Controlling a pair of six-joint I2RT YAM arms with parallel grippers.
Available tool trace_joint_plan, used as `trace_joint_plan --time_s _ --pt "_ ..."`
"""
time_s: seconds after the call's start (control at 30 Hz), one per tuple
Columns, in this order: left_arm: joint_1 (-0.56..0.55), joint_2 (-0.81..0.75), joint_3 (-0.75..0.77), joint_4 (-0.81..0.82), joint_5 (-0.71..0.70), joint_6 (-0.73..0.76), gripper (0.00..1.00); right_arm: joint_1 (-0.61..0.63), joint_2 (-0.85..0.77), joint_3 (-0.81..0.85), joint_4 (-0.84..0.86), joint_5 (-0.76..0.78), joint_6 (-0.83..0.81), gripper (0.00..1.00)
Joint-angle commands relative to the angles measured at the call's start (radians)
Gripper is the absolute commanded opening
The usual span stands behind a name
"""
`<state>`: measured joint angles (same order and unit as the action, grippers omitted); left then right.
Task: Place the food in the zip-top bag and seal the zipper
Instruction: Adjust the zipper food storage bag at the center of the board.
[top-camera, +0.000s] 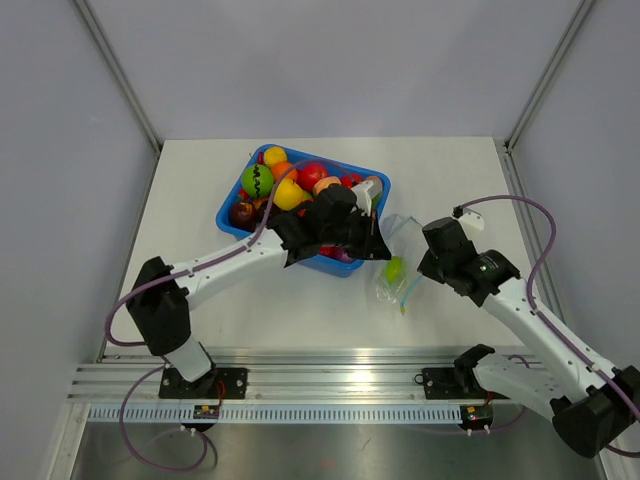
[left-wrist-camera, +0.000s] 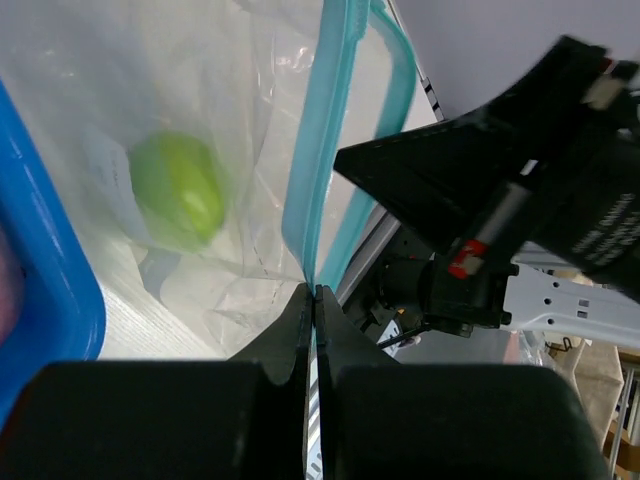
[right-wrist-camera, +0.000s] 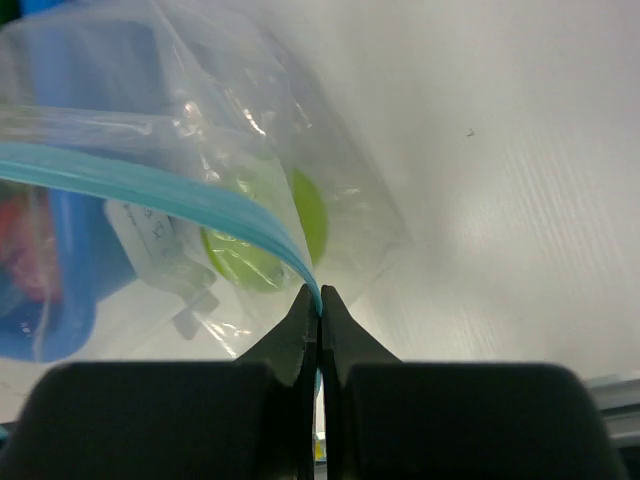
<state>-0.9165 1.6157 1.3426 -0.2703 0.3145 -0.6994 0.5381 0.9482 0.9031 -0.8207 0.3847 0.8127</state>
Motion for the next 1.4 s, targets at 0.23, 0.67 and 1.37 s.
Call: trace_joint_plan --time_s 0.23,0.67,1.37 --pt "-0.004 0.079 0.190 -0.102 0.043 0.066 0.00 -0.004 0.006 0.161 -0.090 0.128 -0.090 0.00" --pt "0.053 0.311 0.556 -0.392 0.058 0.307 0.00 -0.004 -0.101 0.283 -0.284 0.109 -0.109 0.00" --pt "0.074 0.587 0.865 -0.652 0.067 0.528 0.00 -0.098 0.053 0.131 -0.172 0.023 -0.197 0.00"
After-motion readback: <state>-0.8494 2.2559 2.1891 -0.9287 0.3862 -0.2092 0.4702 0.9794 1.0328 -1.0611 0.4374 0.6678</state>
